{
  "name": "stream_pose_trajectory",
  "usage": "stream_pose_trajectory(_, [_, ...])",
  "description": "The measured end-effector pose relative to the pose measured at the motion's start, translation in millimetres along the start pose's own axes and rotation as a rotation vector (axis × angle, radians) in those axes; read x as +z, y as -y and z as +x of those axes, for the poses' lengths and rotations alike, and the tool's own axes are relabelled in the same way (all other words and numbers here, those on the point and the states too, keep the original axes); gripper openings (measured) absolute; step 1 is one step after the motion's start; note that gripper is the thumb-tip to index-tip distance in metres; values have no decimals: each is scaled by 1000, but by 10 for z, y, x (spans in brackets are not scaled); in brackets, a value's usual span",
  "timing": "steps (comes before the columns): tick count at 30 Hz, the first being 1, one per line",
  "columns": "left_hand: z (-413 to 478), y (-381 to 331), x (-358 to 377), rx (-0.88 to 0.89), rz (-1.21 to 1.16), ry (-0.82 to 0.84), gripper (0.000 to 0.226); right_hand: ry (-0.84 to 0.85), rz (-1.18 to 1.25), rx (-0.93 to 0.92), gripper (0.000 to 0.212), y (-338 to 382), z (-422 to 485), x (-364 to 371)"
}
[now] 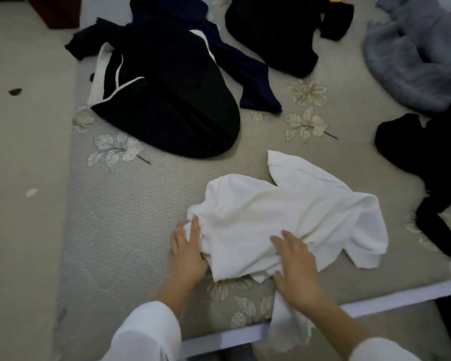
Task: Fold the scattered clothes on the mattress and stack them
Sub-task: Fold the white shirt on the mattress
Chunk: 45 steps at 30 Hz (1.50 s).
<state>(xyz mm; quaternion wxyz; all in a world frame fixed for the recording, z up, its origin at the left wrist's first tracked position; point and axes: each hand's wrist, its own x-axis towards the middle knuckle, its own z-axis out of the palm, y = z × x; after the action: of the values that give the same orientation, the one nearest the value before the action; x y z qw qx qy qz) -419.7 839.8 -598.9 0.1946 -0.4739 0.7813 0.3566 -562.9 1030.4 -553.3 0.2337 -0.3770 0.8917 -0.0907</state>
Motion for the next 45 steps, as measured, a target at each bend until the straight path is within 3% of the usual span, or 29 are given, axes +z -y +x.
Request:
stream_pose_trajectory(2, [85, -52, -21, 78, -9, -149, 94, 132, -216, -160, 106, 142, -3, 273])
stream_pose_trajectory(4, [171, -98, -120, 191, 40, -203, 76, 133, -281, -137, 107, 209, 80, 417])
stream_pose_trajectory(6, [192, -168, -266, 356, 142, -199, 37, 73, -213, -19, 78, 317, 197, 366])
stream_pose_trajectory(8, [136, -268, -464, 433, -13, -139, 20, -44, 7, 100, 26, 387, 346, 136])
stream_pose_trajectory(9, [97, -334, -610, 419, -168, -73, 22, -43, 187, 127, 12, 414, 414, -54])
stream_pose_trajectory(11, [1, -513, -953, 376, -442, 84, 35, -82, 491, 96, 22, 450, 474, -575])
stream_pose_trajectory(12, [-68, -628, -1133, 389, -471, 136, 40, -116, 547, 61, 29, 488, 473, -879])
stream_pose_trajectory(16, [-427, -1128, -1815, 453, -455, 227, 45, -204, 590, 14, 39, 631, 366, -1897])
stream_pose_trajectory(19, [-765, -1375, -2253, 591, -422, 180, 25, -213, 750, -10, 49, 802, 179, -2476])
stream_pose_trajectory(20, [-893, -1436, -2381, 638, -409, 177, 30, -178, 799, -14, 41, 863, 101, -2626])
stream_pose_trajectory(22, [-1143, -1551, -2590, 742, -392, 216, 67, -67, 870, -23, 29, 999, -56, -2866])
stream_pose_trajectory(23, [-1274, -1622, -2665, 799, -387, 241, 75, -22, 881, -42, 28, 1066, -124, -2962])
stream_pose_trajectory(25, [-1485, -1757, -2793, 929, -350, 256, 63, 18, 892, -72, 28, 1155, -223, -3108])
stream_pose_trajectory(27, [-1663, -1860, -2923, 988, -241, 140, 34, -17, 885, -84, 27, 1212, -305, -3191])
stream_pose_trajectory(32, [-2116, -2146, -3111, 954, -55, -208, 24, -370, 788, -112, 5, 1282, -474, -3240])
stream_pose_trajectory(34, [-2212, -2257, -3102, 939, -13, -296, 24, -468, 800, -124, 10, 1351, -613, -3218])
stream_pose_trajectory(36, [-2231, -2327, -3103, 902, -43, -351, 30, -419, 894, -161, 16, 1402, -781, -3115])
stream_pose_trajectory(38, [-2233, -2386, -3133, 855, -124, -369, 38, -233, 924, -182, 15, 1489, -924, -2935])
stream_pose_trajectory(40, [-2274, -2455, -3153, 842, -150, -387, 41, -121, 817, -128, 43, 1620, -956, -2781])
stream_pose_trajectory(42, [-2338, -2532, -3161, 846, -138, -407, 40, -224, 780, -48, 67, 1740, -886, -2737])
stream_pose_trajectory(45, [-2343, -2571, -3240, 819, -140, -455, 40, -393, 621, 2, 45, 1771, -756, -2883])
